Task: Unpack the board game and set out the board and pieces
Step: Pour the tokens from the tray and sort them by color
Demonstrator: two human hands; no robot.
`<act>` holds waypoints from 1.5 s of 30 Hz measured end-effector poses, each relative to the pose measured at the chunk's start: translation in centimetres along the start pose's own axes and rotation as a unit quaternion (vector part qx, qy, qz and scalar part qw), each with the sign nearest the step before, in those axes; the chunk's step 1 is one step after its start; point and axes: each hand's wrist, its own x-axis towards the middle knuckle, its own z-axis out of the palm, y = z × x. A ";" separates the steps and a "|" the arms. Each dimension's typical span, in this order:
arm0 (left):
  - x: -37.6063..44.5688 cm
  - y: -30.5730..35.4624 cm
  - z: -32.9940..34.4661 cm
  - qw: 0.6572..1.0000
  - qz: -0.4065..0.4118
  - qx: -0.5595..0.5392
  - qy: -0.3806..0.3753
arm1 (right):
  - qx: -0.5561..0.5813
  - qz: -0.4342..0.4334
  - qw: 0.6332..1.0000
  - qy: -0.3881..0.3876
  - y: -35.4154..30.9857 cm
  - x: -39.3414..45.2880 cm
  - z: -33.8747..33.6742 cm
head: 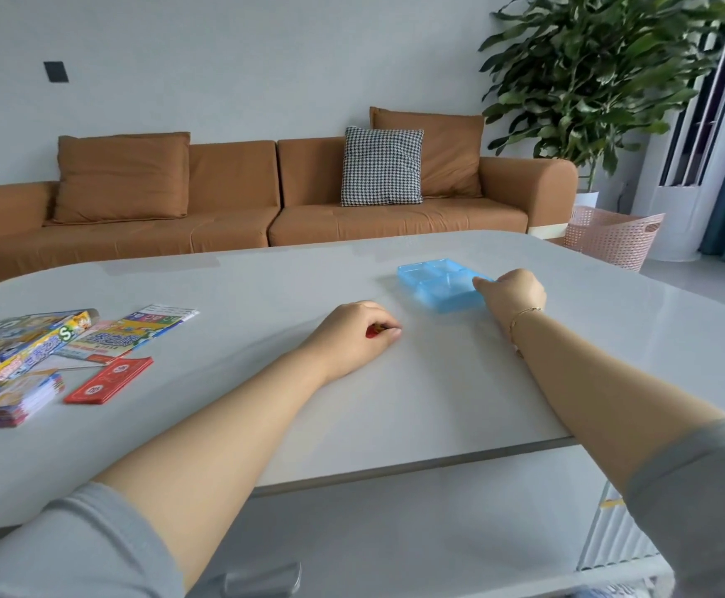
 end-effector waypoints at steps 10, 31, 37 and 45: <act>-0.2 0.8 -0.5 0.998 -0.020 -0.048 0.028 | -0.254 -0.205 0.940 -0.100 -0.8 -2.2 1.2; -1.4 -1.3 -9.3 0.938 0.068 0.270 0.208 | 0.027 -0.528 0.846 -0.069 -6.7 -6.8 1.7; -4.2 -3.2 -14.6 0.919 -0.029 0.295 0.261 | 0.015 -0.514 0.854 -0.081 -8.8 -8.3 3.2; -12.7 -11.1 -22.6 0.819 -0.317 0.347 0.330 | -0.016 -0.582 0.806 -0.109 -9.7 -9.8 5.9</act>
